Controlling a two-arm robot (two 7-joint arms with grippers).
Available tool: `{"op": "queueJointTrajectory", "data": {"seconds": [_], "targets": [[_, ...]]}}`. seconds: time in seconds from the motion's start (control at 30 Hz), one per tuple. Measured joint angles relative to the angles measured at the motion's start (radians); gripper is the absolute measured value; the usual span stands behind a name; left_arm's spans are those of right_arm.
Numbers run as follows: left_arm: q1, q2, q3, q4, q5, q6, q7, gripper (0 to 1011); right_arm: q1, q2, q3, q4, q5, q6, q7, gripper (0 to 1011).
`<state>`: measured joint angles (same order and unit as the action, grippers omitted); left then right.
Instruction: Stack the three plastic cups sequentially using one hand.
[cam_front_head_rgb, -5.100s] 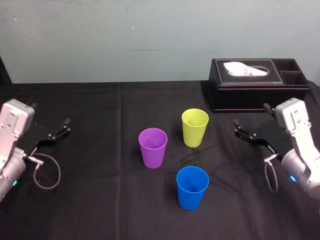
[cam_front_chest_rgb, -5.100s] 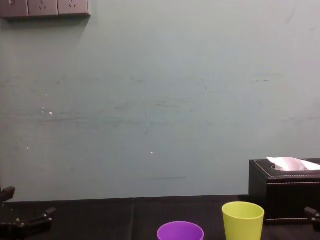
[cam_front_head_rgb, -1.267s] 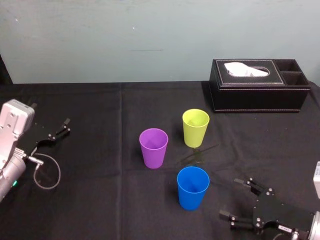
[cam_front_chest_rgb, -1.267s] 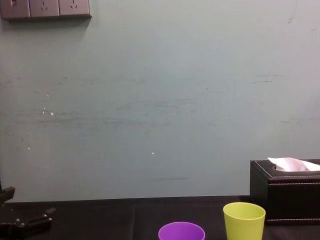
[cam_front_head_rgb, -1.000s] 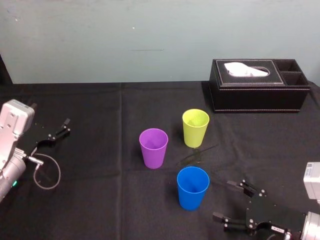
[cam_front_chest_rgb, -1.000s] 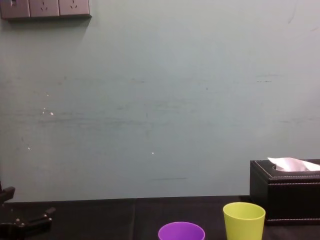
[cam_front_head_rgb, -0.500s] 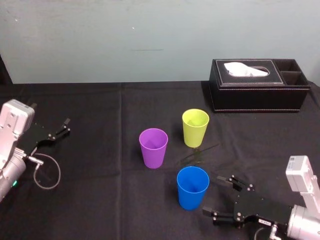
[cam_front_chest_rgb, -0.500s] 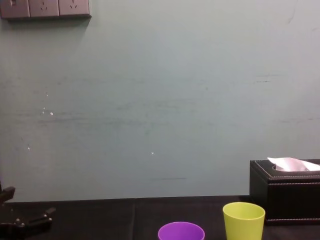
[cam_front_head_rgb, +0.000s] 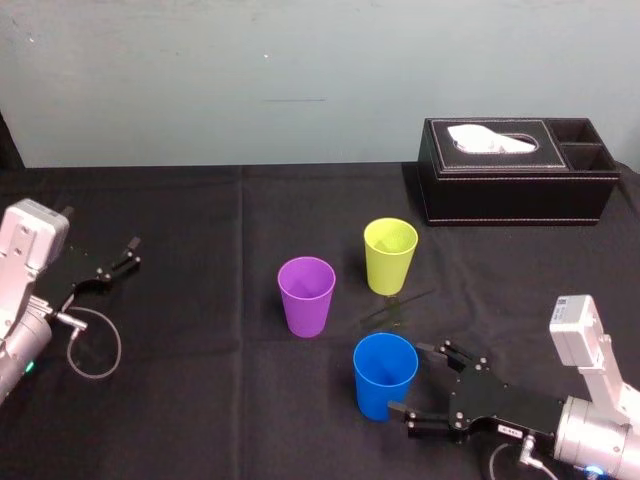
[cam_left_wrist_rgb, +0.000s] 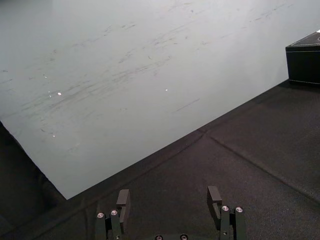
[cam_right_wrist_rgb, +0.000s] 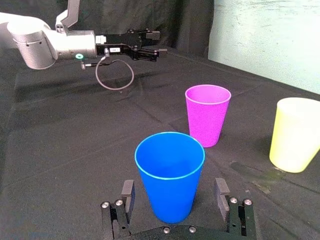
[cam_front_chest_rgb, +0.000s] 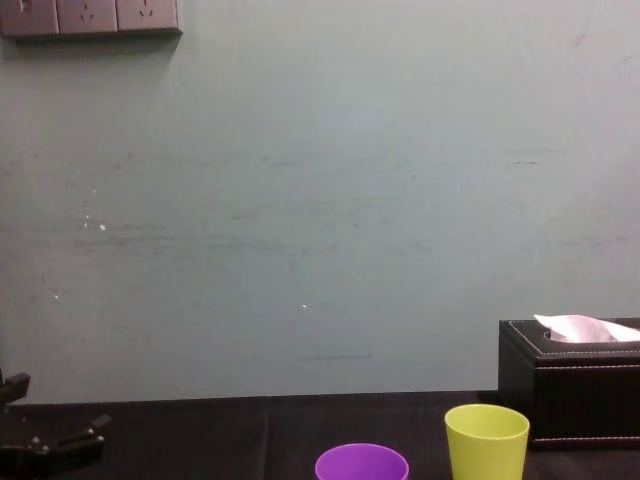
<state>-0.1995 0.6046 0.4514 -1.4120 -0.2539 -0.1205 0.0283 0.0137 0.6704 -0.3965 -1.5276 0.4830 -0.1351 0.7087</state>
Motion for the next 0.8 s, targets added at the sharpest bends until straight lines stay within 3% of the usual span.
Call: {"op": "queueJointTrajectory", "data": {"seconds": [0.57,0.8], "targets": [[0.000,0.000,0.000,0.000,0.000,0.000,0.000,1011,0.070,-0.049,-0.066,0.035,-0.035,0.019,-0.015,1004],[0.000,0.000,0.000,0.000,0.000,0.000,0.000,1011,0.072,-0.051,-0.068,0.036,-0.040,0.019,-0.019,1004]]}}
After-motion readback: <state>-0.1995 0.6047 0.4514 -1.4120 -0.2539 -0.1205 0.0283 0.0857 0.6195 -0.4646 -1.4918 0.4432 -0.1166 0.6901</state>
